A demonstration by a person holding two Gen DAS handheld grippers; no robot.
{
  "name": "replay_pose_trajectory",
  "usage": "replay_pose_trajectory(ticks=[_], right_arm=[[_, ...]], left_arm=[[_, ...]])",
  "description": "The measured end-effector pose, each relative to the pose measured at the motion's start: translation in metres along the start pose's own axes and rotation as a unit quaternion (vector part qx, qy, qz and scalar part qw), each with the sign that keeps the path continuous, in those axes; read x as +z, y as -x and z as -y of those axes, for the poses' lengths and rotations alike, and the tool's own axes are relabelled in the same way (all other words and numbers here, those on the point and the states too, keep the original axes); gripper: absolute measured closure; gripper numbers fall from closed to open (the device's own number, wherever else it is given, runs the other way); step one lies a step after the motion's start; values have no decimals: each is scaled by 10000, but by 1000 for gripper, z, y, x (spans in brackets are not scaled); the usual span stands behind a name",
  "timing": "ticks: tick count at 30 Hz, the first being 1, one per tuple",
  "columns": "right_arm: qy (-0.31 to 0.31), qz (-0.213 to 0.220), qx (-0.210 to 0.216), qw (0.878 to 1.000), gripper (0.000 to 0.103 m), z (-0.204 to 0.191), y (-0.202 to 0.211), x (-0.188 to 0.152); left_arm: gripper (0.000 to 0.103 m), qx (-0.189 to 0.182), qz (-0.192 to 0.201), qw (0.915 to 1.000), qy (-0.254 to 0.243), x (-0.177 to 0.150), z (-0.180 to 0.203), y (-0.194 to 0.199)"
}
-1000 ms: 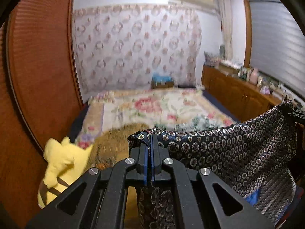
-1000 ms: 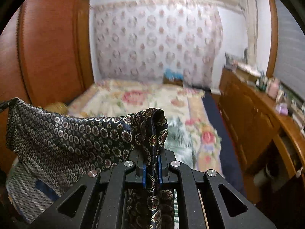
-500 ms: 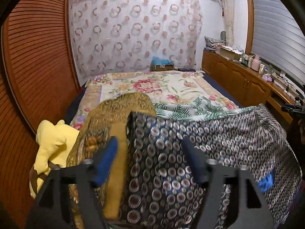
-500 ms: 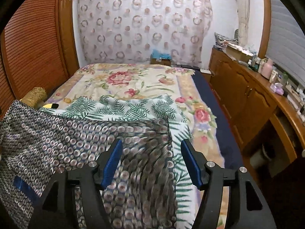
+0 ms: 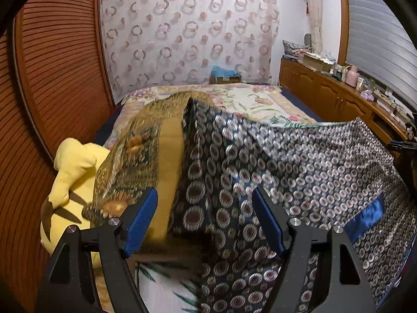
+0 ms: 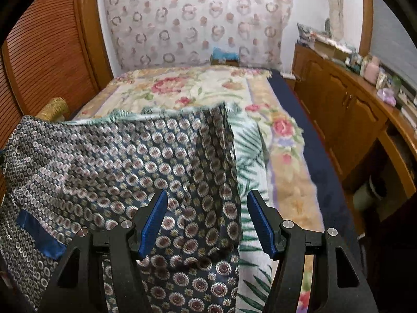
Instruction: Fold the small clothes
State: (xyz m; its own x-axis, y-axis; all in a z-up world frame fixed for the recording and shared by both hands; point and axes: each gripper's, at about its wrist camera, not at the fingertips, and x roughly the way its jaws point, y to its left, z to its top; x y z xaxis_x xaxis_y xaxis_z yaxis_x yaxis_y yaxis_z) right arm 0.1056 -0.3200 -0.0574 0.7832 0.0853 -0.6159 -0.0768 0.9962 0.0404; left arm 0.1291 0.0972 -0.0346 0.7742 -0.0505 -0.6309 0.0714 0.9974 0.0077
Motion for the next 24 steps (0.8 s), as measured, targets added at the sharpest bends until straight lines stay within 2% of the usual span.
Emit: replay_pose_trajectory(ticks=[3,6,9,11,12,14,18,20,24], right_arm=[[-35,-224,19,9997,38,2,-8,-4],[60,-443,32,9990,46,3,-23,-8],[174,-522,53,9985,68,-2,-29,-11],[290,-475,68,9984,89,-6,-28,-9],[341,-438,98,9984,93,-7,-26,-8],[400,-325,242,9984,98,-11,-20,-4],[394,29,557,9977,101,-15,2,4],[347,238,677,9968,101,-15,17,8],[277,518,625,9963,102,-11,42,9]], left_arm=[[27,-3,-44,10000,32,-6,-2,-2],[28,25,-93,10000,14,-10,-2,-5],[43,-52,-127,9999,-21,-13,-1,-6],[55,-84,-148,9998,-35,-13,0,-8],[58,-91,-150,9998,-48,-14,1,-8],[75,-96,-155,9998,-56,-14,2,-8],[88,-130,-146,9998,-61,-14,3,-7],[98,-226,-96,9997,-30,-14,3,-4],[100,-432,19,9991,6,-14,9,9]])
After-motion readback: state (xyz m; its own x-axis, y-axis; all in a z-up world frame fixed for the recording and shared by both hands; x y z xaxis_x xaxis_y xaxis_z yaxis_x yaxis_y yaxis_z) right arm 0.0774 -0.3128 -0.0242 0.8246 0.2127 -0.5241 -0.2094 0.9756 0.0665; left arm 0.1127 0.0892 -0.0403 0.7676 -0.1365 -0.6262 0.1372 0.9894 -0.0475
